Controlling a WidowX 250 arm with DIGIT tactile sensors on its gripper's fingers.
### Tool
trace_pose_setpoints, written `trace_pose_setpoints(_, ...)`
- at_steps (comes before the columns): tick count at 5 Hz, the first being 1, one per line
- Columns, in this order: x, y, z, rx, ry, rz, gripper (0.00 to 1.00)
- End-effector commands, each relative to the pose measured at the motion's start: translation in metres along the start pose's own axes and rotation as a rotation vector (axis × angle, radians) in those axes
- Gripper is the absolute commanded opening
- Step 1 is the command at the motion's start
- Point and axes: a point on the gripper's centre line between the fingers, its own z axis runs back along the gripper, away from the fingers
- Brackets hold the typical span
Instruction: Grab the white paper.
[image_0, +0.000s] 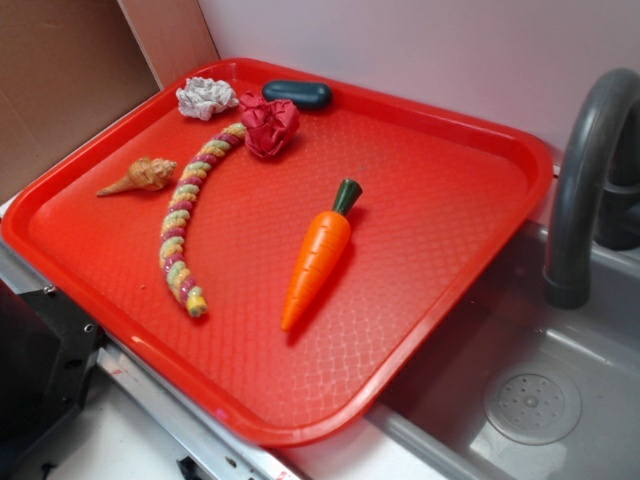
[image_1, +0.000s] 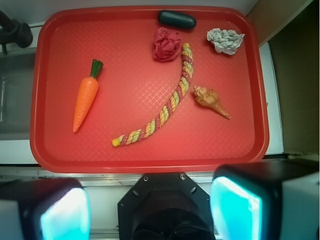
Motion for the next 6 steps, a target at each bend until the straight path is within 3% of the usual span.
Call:
trace_pose_setpoints(1, 0.0, 0.0, 0.0, 0.0, 0.0, 0.0, 1.0)
trace_pose_setpoints(3, 0.06, 0.035, -0.047, 0.146, -0.029, 0.089, 1.0)
trace_pose_setpoints(4, 0.084, 0.053, -0.063, 0.18, -0.057, 0.085, 1.0)
trace_pose_setpoints(5, 0.105, 0.073, -0.083, 0.28, -0.031, -0.075, 1.0)
trace_pose_setpoints(6, 0.122, 0.083, -0.102, 0.37, 0.034, -0.192, 1.0)
